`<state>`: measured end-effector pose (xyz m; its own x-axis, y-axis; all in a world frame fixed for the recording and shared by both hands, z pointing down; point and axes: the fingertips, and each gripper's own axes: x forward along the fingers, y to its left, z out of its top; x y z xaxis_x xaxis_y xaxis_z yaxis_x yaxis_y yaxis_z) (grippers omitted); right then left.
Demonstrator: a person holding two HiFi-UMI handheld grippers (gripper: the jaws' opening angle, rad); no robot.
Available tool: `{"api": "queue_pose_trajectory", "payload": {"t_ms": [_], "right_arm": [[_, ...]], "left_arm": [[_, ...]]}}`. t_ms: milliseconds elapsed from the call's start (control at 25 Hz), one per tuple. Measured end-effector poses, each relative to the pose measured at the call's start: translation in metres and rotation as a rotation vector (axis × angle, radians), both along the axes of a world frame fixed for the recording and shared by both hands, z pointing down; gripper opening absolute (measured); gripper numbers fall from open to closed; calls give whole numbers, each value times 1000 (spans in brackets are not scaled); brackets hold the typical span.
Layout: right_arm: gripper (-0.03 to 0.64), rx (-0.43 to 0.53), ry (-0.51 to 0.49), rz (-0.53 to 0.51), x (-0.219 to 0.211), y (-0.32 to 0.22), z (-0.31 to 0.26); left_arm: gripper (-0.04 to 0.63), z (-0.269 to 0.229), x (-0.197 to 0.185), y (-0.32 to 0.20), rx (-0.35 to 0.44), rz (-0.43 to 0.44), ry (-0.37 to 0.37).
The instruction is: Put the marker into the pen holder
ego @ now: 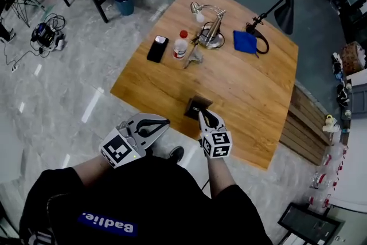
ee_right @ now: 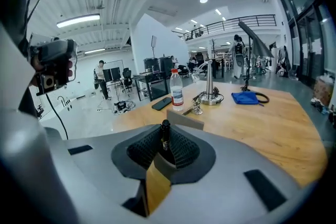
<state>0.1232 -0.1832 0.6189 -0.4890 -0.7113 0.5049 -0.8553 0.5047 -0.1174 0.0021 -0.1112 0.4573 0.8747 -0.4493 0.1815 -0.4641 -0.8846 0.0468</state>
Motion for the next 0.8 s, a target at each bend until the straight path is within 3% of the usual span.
{"api": "queue_pose_trajectory", "payload": {"t_ms": [400,800], "right_arm": [[54,-44,67,-84,-15,-10,37],[55,-50,128,-154,-10,2,50]], "left_arm": [[9,5,-17,1,-31,-84,-27],[9,4,-2,4,-36,-56,-27]]}}
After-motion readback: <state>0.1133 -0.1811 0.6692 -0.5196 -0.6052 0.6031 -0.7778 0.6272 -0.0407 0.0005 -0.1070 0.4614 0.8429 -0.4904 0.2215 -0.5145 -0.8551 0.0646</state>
